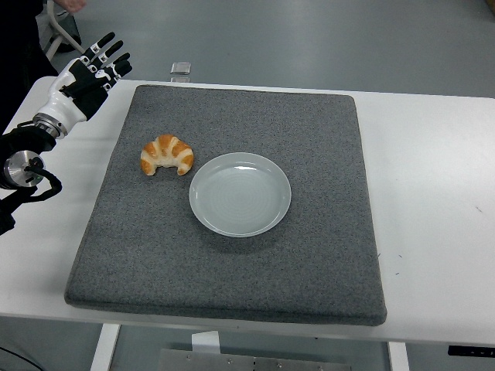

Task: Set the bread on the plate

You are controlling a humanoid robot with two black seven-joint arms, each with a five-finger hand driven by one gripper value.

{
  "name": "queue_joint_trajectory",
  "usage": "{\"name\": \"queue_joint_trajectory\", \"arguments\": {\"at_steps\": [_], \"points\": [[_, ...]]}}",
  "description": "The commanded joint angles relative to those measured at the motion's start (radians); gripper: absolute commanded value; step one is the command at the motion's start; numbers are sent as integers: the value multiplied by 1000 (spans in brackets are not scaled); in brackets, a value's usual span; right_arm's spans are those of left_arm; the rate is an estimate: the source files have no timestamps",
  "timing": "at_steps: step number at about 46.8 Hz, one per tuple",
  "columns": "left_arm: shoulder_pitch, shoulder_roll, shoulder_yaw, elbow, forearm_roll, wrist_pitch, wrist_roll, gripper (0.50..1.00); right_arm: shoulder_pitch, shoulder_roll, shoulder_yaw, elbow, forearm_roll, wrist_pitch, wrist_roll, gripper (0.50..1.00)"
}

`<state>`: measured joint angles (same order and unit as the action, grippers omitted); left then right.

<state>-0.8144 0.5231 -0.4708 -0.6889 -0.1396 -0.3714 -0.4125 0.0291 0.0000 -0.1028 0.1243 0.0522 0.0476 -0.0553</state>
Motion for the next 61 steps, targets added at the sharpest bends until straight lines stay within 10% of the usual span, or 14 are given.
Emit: {"name": "queue_joint_trajectory", "arguments": {"at_steps": [1,61], "points": [[0,0,0,0,0,0,-6,992,0,0,0,0,0,0,0,930],[-28,-8,11,40,2,6,-3,992,0,0,0,1,0,5,0,930]]}}
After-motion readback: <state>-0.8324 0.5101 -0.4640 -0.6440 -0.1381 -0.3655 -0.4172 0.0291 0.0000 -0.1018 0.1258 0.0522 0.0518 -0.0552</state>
